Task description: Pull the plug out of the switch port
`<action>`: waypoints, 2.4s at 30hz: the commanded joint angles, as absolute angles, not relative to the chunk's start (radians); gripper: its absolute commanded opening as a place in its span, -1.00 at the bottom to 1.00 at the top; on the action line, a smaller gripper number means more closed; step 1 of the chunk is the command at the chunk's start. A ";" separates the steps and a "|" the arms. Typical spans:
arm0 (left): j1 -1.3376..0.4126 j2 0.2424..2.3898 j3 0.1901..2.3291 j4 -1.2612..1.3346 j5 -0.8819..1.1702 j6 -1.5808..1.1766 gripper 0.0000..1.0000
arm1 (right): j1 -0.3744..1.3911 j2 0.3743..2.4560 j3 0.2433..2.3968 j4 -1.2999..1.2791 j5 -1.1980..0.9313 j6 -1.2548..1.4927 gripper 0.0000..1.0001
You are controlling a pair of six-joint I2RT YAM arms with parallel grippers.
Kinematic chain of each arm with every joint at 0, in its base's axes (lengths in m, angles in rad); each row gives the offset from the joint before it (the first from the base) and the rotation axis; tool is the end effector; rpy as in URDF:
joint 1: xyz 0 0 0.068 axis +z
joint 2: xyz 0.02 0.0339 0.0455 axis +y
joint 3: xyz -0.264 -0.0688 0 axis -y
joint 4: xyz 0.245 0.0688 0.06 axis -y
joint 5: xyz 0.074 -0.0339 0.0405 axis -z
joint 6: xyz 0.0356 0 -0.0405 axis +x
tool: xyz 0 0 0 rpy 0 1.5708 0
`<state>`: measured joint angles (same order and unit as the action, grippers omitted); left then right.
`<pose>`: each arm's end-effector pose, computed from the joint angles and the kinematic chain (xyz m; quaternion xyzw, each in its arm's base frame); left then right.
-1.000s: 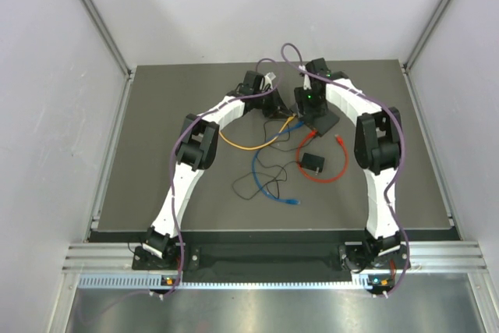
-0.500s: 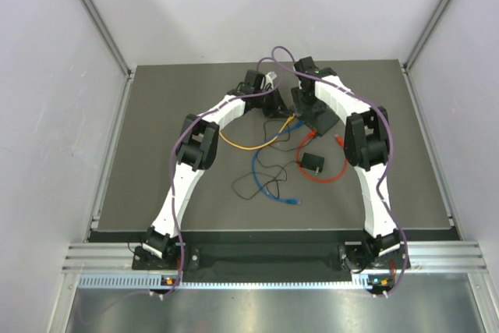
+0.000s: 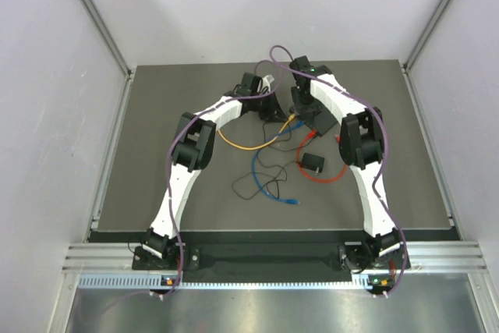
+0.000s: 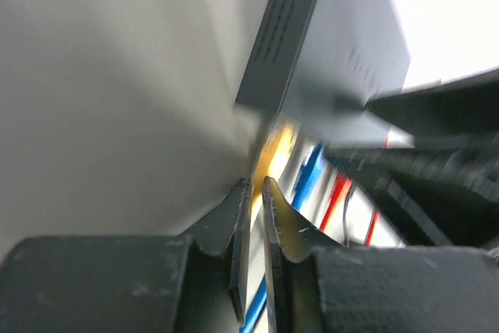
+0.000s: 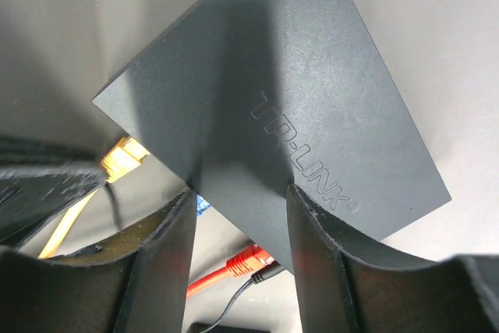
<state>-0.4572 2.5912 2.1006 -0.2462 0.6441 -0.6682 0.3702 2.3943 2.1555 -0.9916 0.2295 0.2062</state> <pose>0.4978 -0.2687 0.1202 0.0362 0.8760 -0.4497 0.1706 0.4711 0.1741 0.1908 -0.0609 0.9774 -0.0604 0.1934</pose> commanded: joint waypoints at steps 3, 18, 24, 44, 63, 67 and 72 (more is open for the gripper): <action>-0.446 2.588 1.967 -0.545 0.569 -0.537 -1.00 | 0.305 2.487 2.137 -0.904 0.207 0.169 -0.04; -0.411 2.444 2.103 -0.499 0.584 -0.526 0.06 | 0.284 1.877 1.631 -0.767 -0.155 0.351 0.29; -0.417 2.439 2.083 -0.330 0.684 -0.641 0.13 | 0.227 1.734 1.350 -0.510 -0.302 0.529 0.05; -0.436 2.635 2.289 -0.008 0.486 -0.745 0.42 | -0.034 1.759 1.124 -0.140 -0.406 0.661 0.23; -0.497 2.703 2.235 0.147 0.646 -0.816 0.22 | -0.032 2.040 1.392 -0.187 -0.474 0.499 0.15; -0.526 2.573 2.033 0.205 0.646 -0.787 0.16 | -0.008 2.143 1.532 -0.276 -0.521 0.425 0.13; -0.534 2.380 1.740 0.267 0.615 -0.784 0.11 | 0.083 2.194 1.646 -0.353 -0.557 0.380 0.12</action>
